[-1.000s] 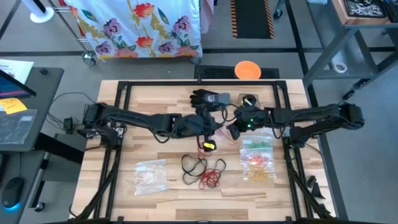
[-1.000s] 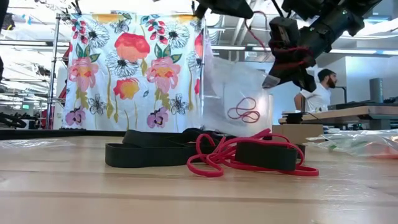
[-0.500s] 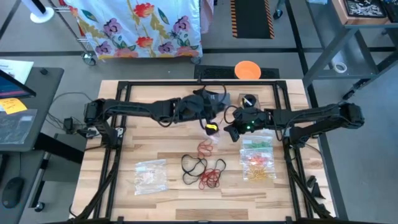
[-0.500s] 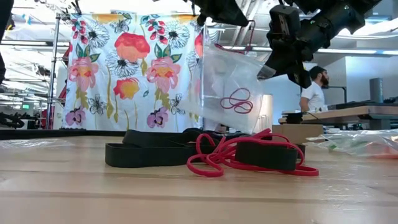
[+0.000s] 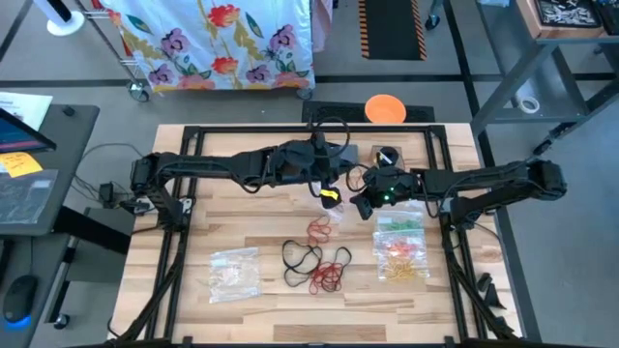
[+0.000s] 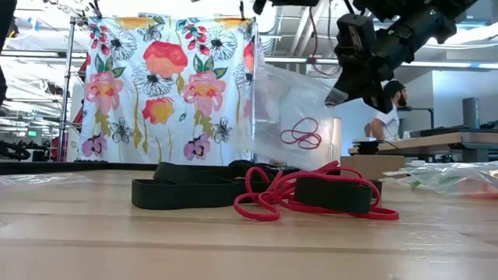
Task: Sort rubber bands
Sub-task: Put the red rubber band into the transparent zip bag
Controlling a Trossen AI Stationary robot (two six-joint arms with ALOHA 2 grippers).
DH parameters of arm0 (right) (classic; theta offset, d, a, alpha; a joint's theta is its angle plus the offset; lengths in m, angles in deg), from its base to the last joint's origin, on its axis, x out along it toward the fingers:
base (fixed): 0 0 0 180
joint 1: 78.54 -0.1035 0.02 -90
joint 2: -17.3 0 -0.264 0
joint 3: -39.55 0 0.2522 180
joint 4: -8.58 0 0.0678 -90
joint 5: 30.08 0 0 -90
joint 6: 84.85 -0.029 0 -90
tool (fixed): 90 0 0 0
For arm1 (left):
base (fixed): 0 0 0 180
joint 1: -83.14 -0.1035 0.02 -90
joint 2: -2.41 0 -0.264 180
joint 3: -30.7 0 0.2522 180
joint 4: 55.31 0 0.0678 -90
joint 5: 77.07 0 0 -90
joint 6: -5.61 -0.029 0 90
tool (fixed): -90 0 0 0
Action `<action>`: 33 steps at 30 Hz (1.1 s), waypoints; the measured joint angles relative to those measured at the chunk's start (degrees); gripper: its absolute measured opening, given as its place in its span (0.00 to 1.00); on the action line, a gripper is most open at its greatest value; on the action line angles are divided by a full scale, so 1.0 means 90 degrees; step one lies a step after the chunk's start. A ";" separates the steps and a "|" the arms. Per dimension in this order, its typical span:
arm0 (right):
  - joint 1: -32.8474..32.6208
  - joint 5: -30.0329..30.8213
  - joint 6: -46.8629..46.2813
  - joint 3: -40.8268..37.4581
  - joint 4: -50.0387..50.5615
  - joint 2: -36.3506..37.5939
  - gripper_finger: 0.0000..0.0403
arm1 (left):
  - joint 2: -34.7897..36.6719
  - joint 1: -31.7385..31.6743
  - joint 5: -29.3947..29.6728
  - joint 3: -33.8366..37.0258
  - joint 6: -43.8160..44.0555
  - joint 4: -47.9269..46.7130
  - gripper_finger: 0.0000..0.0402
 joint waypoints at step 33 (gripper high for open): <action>-0.0002 0.0002 -0.0022 0.0000 0.0000 0.0000 0.00 | -0.0030 0.0318 0.0138 0.0034 0.0265 -0.0477 0.00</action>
